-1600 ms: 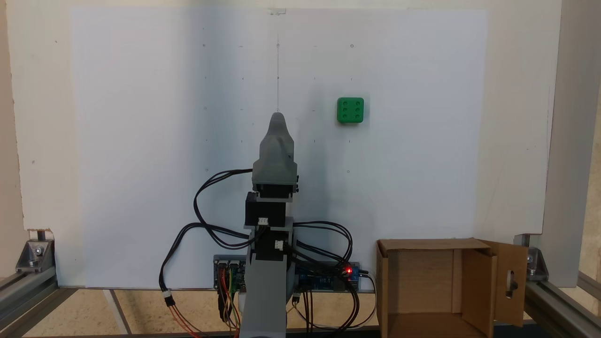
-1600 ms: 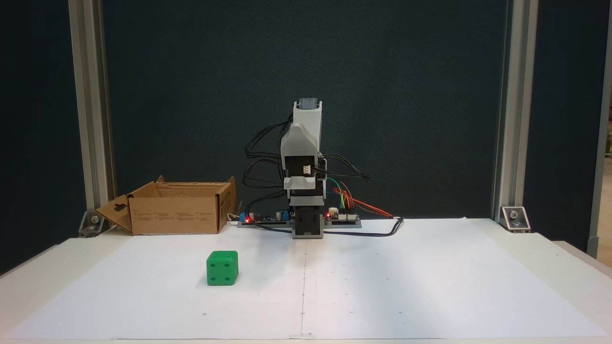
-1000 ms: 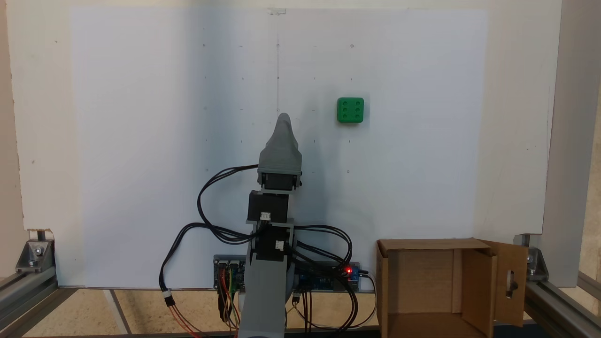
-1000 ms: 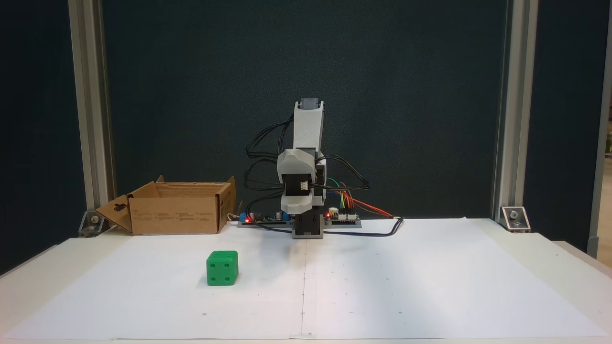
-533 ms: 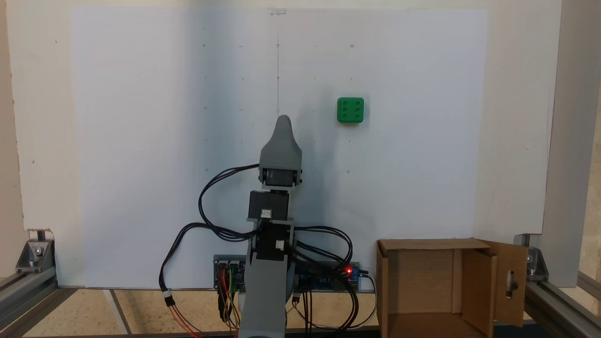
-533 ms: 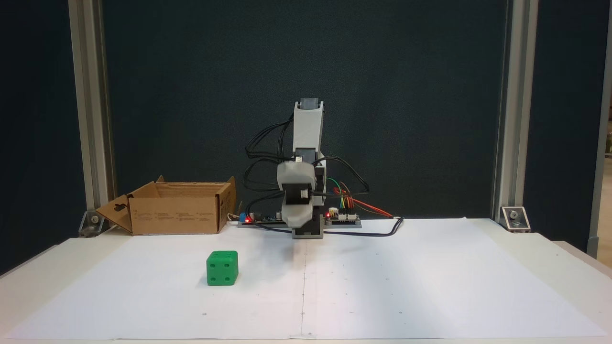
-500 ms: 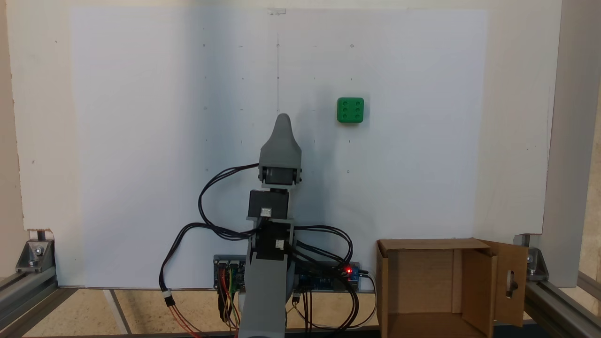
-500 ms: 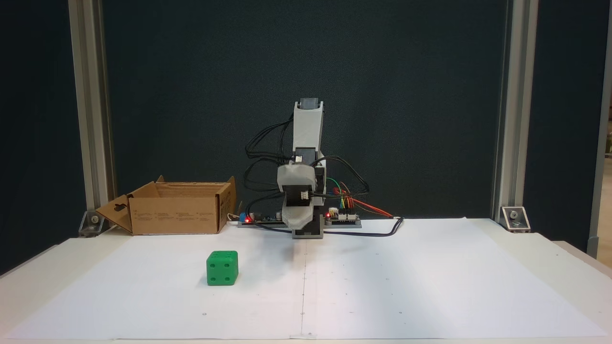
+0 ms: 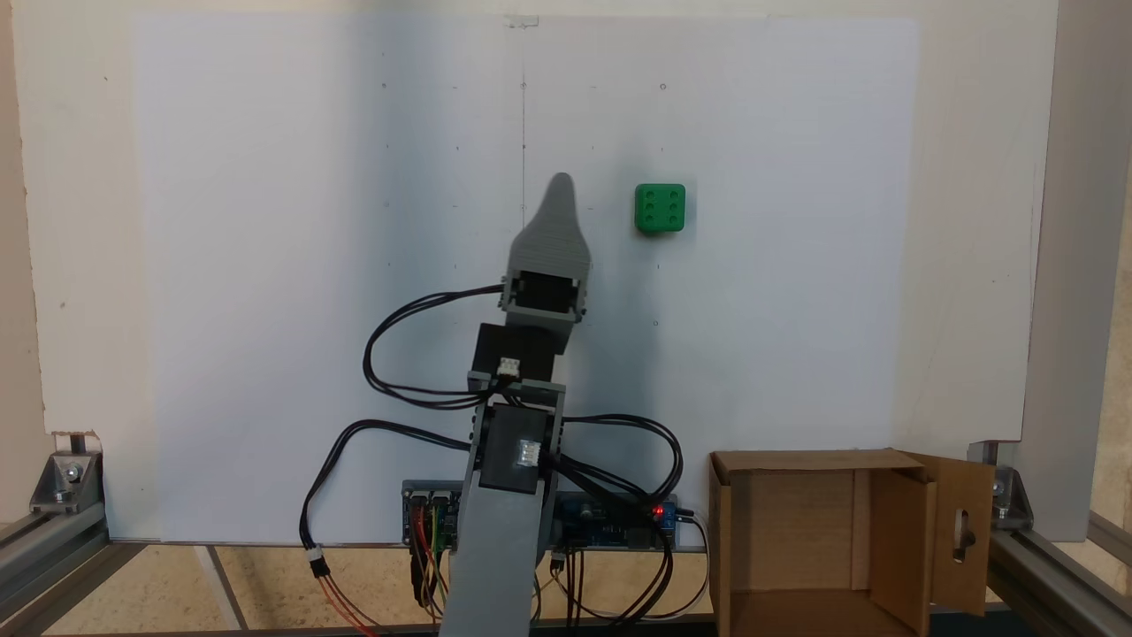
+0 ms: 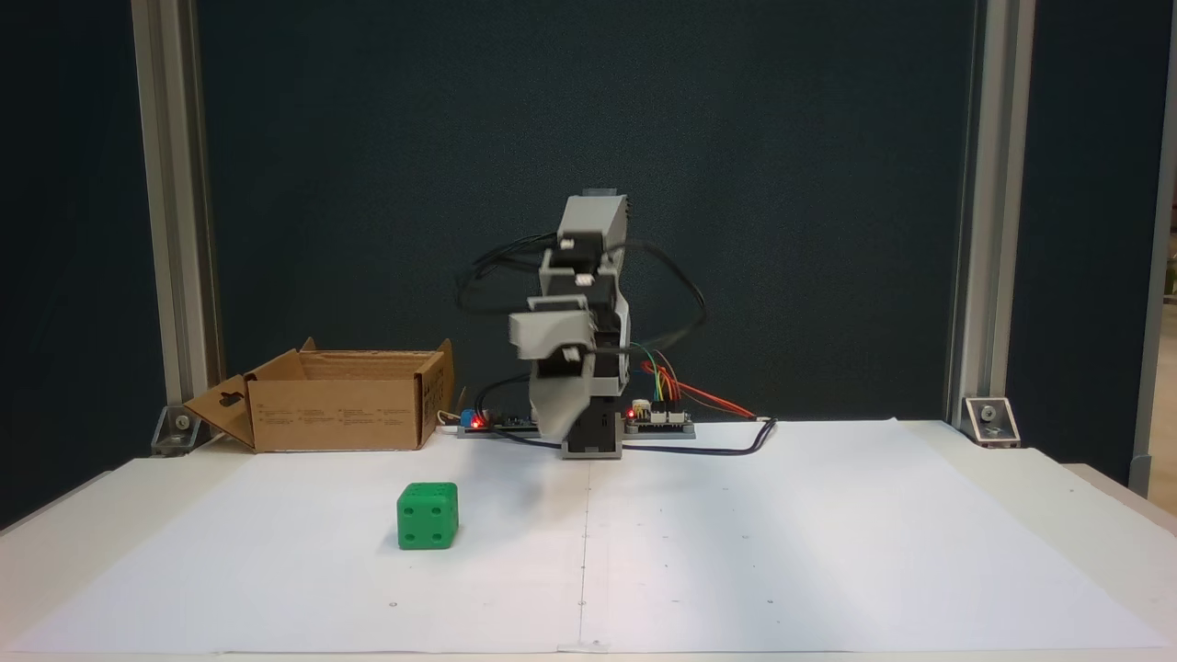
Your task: Grasp a green dice and put it in the bin.
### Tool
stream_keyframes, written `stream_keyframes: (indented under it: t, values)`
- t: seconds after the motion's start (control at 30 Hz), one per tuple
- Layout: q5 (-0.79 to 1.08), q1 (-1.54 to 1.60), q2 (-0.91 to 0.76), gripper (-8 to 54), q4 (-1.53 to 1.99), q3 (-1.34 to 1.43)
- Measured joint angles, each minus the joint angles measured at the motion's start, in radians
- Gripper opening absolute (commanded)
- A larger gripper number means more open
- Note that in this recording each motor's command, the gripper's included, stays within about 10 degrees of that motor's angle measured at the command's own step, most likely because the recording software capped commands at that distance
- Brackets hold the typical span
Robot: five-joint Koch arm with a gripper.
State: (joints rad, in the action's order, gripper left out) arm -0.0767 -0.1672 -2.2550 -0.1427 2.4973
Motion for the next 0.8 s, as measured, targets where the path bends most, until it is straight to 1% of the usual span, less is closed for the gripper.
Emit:
stream_keyframes:
  t: [0.17,0.53,0.73,0.8]
  values:
    - [-0.034,-0.118,0.028,43.2,0.282,-0.206]
    - [-0.035,-0.321,0.33,43.3,0.937,-0.733]
    - [-0.032,-0.387,0.426,43.6,1.143,-0.914]
    - [0.008,-0.393,0.446,44.2,1.183,-0.945]
